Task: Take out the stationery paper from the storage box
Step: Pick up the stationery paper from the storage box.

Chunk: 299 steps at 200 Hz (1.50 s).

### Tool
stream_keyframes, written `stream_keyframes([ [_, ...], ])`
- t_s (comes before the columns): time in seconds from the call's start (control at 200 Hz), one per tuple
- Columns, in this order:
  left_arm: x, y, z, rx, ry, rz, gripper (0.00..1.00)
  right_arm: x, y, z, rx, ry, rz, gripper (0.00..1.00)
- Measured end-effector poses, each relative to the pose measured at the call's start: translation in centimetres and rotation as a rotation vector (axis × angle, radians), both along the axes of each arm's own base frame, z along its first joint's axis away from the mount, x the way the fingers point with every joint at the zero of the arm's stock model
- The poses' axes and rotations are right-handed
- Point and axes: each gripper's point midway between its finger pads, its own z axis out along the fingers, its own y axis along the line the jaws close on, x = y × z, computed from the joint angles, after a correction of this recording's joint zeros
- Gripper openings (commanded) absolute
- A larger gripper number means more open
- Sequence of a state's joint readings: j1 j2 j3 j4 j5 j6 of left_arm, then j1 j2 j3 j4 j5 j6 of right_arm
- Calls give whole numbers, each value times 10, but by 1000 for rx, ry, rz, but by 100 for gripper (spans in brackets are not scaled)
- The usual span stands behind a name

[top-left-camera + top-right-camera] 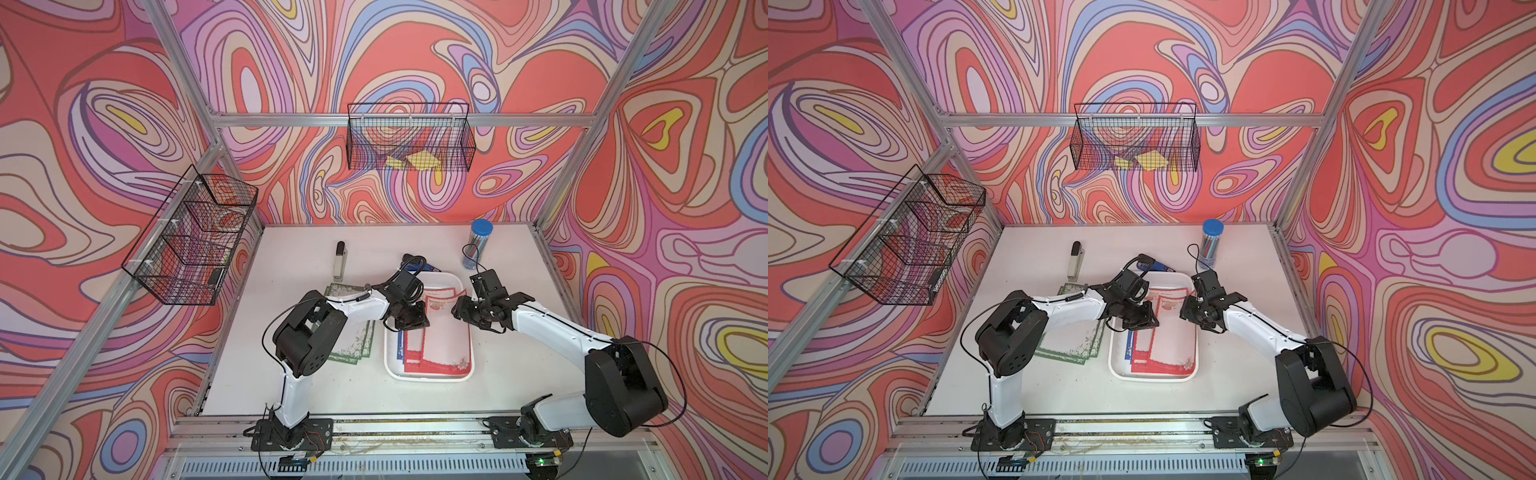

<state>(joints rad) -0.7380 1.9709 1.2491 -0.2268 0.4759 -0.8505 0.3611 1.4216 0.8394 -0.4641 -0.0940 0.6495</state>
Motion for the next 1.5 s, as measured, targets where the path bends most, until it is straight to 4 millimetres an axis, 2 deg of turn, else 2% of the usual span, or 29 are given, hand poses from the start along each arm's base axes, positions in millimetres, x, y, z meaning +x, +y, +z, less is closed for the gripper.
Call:
stream_keyframes([
  [0.23, 1, -4, 2, -21, 1, -1, 19, -3, -2, 6, -6, -4, -3, 44],
  [0.411, 1, -4, 3, -27, 5, 2, 19, -3, -6, 17, -18, -22, -7, 44],
  [0.531, 1, -6, 3, -33, 5, 0, 19, -3, -6, 20, -22, -25, -6, 39],
  [0.866, 1, -7, 2, -38, 8, -1, 20, -3, -4, 22, -13, -25, 8, 10],
  [0.931, 1, -7, 2, -39, 9, -1, 20, -3, -4, 21, -11, -24, 6, 12],
  [1.021, 1, -8, 3, -44, 13, 2, 20, -4, -4, 22, -11, -24, 9, 29],
  [1.066, 1, -8, 3, -48, 13, 1, 20, -4, -4, 21, -12, -23, 4, 30],
  [1.152, 1, -9, 3, -50, 13, 2, 20, -4, -4, 19, -17, -15, 5, 29],
  [1.307, 2, -10, 5, -60, 12, 4, 20, -1, -4, 16, -26, -3, 13, 14],
  [1.397, 3, -11, 6, -65, 9, 5, 26, -1, -4, 15, -33, 8, 18, 0],
  [1.497, 6, -9, 6, -60, 0, 12, 46, 3, -3, 28, -43, -4, 31, 0],
])
